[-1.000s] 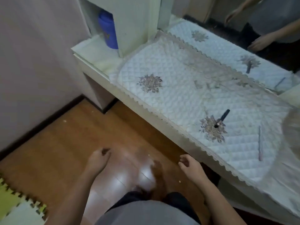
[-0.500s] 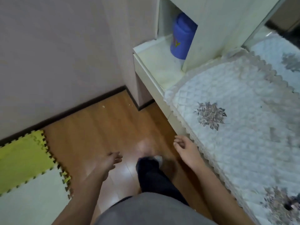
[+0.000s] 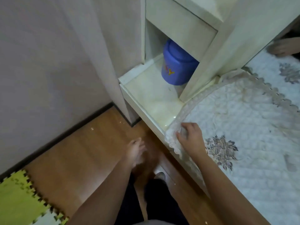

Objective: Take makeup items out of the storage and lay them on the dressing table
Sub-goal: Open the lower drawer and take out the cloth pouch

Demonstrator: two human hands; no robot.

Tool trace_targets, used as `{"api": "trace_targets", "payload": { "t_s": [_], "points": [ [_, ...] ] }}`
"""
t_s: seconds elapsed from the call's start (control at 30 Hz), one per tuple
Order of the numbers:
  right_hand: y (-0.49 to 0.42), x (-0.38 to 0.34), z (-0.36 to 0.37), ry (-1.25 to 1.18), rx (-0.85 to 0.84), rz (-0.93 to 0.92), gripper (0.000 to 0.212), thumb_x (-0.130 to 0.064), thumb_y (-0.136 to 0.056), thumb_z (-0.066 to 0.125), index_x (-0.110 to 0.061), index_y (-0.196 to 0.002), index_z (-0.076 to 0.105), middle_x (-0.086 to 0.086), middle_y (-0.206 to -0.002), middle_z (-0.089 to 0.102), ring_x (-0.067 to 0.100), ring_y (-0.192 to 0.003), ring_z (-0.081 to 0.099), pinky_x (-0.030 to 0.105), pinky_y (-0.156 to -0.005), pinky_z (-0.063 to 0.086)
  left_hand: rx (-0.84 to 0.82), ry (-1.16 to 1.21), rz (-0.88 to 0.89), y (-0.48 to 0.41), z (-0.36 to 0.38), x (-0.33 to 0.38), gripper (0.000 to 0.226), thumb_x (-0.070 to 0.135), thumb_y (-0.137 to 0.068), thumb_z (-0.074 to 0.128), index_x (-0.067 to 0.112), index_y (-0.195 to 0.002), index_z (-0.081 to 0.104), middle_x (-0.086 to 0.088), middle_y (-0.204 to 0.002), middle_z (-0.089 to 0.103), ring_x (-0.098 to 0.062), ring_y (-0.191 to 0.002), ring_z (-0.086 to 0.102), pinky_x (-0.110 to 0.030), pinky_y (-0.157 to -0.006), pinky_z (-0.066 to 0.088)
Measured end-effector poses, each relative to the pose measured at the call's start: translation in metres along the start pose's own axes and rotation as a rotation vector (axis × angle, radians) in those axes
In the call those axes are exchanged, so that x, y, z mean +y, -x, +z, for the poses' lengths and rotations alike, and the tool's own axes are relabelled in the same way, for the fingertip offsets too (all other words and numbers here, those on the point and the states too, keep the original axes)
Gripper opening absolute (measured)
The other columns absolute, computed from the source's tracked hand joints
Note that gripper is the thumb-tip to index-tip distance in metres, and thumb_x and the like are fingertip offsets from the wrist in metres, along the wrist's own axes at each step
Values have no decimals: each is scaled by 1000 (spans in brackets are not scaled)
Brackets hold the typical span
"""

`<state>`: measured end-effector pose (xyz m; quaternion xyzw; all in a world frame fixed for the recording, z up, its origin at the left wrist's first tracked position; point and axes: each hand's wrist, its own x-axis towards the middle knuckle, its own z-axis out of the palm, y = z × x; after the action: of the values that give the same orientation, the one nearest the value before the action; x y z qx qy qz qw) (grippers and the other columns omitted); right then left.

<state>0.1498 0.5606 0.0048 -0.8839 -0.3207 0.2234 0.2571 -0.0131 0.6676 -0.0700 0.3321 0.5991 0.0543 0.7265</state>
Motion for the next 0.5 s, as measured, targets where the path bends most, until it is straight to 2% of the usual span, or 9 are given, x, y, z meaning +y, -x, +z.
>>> {"api": "trace_targets", "payload": {
  "t_s": [0.07,0.1,0.17,0.23,0.4,0.5],
  "points": [
    [0,-1,8,30,48,27,41,-18,-77,66,-6,-115,57,15,-118,53,29,-111,48,22,-93,30,-53,16,-83,-20,2,4,44,34,-95,37,9,-131,41,-6,-133,52,-22,-117,53,-36,-102,41],
    [1,-2,11,42,64,43,42,-19,-77,66,-8,-116,56,12,-119,53,27,-111,48,22,-92,30,-69,31,-107,-29,3,6,47,36,-95,36,9,-133,39,-8,-137,49,-25,-123,49,-41,-109,36],
    [2,-2,18,48,95,77,44,-21,-77,66,-12,-118,56,9,-121,52,25,-110,47,23,-91,31,-87,70,-146,-49,5,7,50,37,-93,39,10,-135,38,-12,-142,45,-28,-128,45,-46,-112,32],
    [4,-1,23,7,128,105,44,-21,-76,66,-13,-119,56,7,-121,53,23,-110,48,24,-93,33,-114,145,-170,-66,11,8,54,42,-91,42,12,-136,38,-14,-144,42,-30,-131,41,-43,-113,30],
    [6,3,34,-64,206,119,42,-20,-78,66,-15,-118,57,2,-122,54,14,-113,48,17,-96,30,-176,253,-168,-91,28,17,55,50,-91,31,16,-134,39,-11,-139,46,-26,-128,41,-39,-102,29],
    [7,5,40,-67,237,119,42,-20,-79,65,-15,-120,57,1,-124,54,12,-115,47,14,-95,28,-200,295,-176,-105,33,13,57,52,-91,27,16,-134,40,-11,-141,43,-26,-129,39,-42,-107,24]
  ]
}}
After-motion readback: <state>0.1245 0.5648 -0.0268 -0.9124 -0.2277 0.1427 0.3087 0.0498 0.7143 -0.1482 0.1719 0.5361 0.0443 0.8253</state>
